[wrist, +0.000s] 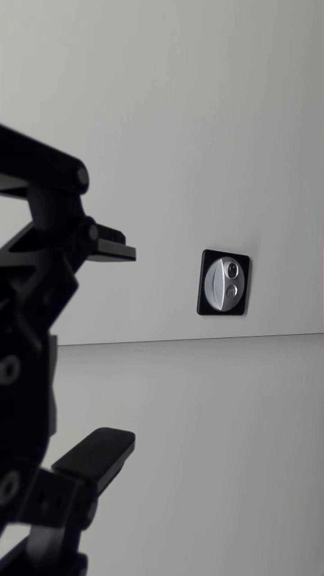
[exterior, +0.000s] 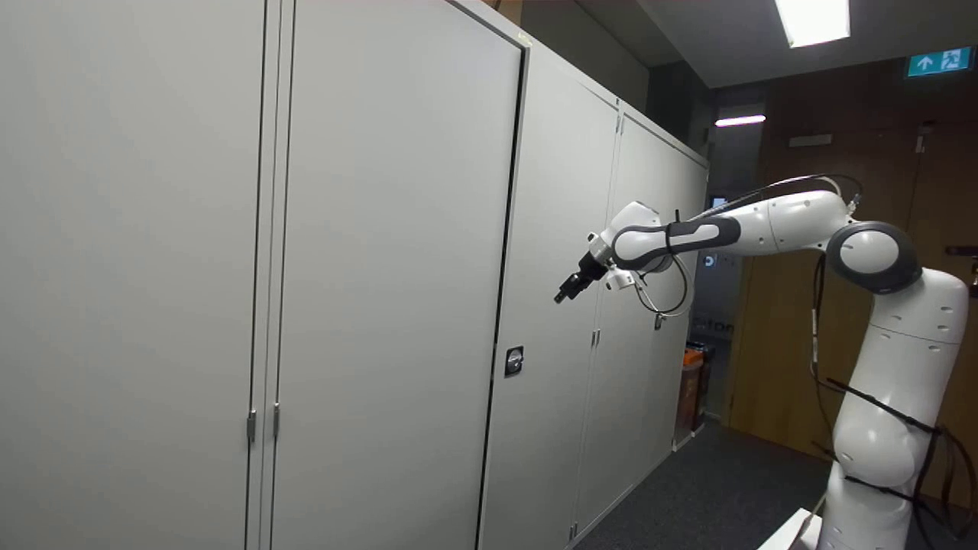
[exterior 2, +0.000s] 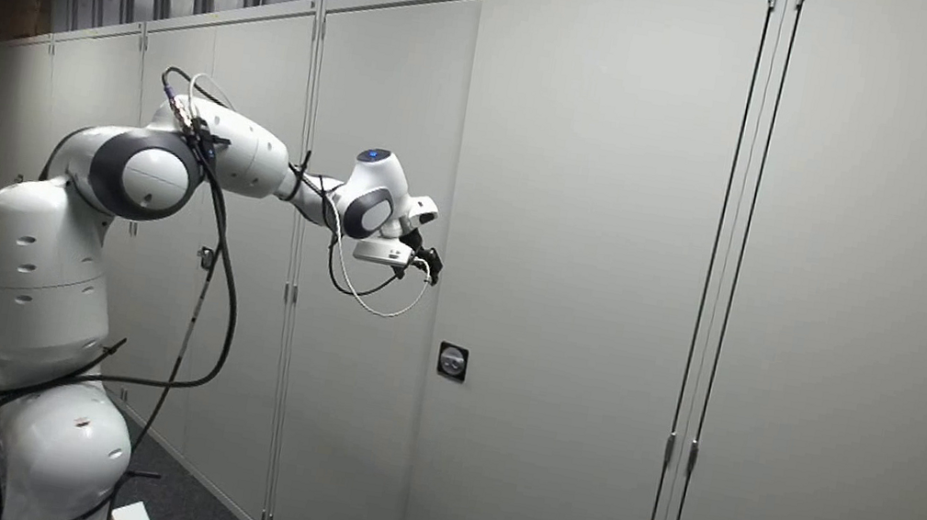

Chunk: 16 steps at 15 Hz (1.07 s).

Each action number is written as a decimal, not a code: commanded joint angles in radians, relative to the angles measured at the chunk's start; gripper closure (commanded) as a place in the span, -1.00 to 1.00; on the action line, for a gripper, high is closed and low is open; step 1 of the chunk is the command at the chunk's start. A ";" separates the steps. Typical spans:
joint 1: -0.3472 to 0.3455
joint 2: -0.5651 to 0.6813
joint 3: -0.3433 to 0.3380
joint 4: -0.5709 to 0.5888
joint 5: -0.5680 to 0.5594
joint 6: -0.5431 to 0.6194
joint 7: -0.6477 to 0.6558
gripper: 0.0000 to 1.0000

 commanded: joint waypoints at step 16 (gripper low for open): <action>0.035 -0.426 -0.061 -0.374 0.042 -0.046 0.015 -1.00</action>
